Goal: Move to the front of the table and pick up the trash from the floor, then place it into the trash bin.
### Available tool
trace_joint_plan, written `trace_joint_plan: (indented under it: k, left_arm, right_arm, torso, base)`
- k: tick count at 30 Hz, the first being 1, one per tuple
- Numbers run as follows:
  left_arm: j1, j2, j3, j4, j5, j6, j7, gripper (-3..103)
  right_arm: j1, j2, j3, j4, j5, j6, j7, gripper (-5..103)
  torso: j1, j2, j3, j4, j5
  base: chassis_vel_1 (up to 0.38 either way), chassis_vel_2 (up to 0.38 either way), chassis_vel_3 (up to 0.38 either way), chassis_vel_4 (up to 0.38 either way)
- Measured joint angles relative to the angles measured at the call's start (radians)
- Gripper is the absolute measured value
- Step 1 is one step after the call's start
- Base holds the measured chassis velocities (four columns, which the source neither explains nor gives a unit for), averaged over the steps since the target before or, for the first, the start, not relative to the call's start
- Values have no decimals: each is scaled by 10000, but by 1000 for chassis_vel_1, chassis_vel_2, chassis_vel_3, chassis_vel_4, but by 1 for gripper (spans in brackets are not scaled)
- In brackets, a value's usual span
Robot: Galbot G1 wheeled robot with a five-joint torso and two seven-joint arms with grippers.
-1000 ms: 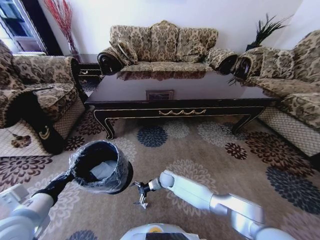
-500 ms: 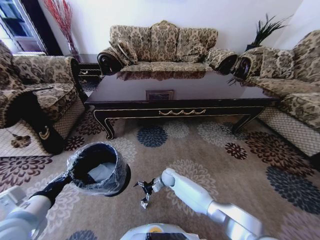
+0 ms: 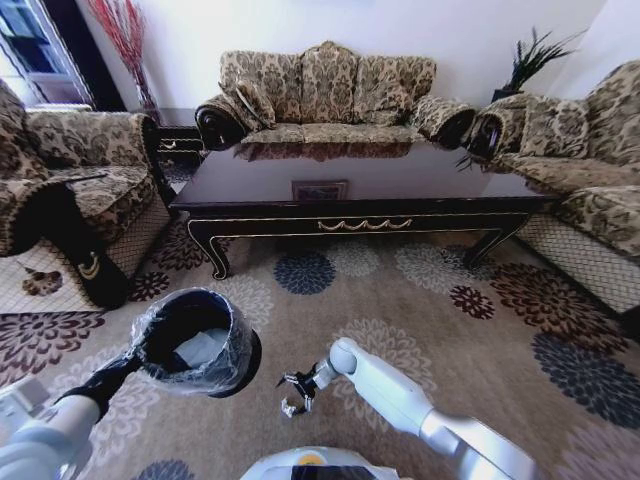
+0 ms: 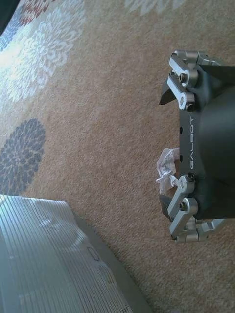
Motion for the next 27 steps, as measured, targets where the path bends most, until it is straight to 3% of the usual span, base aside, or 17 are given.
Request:
trace_joint_plan:
  k: [7,17,23,27]
  left_arm:
    - [12,142,44,-1,10,8,0,5]
    - [-40,222,84,0,-20,10,0,5]
    - [-87,261,123,0,-23,15,1,5]
    - [-132,317,145,0,-24,22,0,5]
  right_arm:
    - [-407,319,780,-251,-929,290,-74,100]
    - [-643,632,1499,-598,-1706,705,-954,100]
    - [-615,765,1542,-756,-1608,755,-1018,97]
    - [-526,922,1464,-1027,-1153,717,-1170,88]
  torso:
    - [0,0,0,1,0]
    - [0,0,0,0,0]
    - [0,0,0,0,0]
    - [0,-1,0,1,0]
  base:
    - [0,0,0,0]
    - [0,0,0,0]
    - [0,0,0,0]
    - [0,0,0,0]
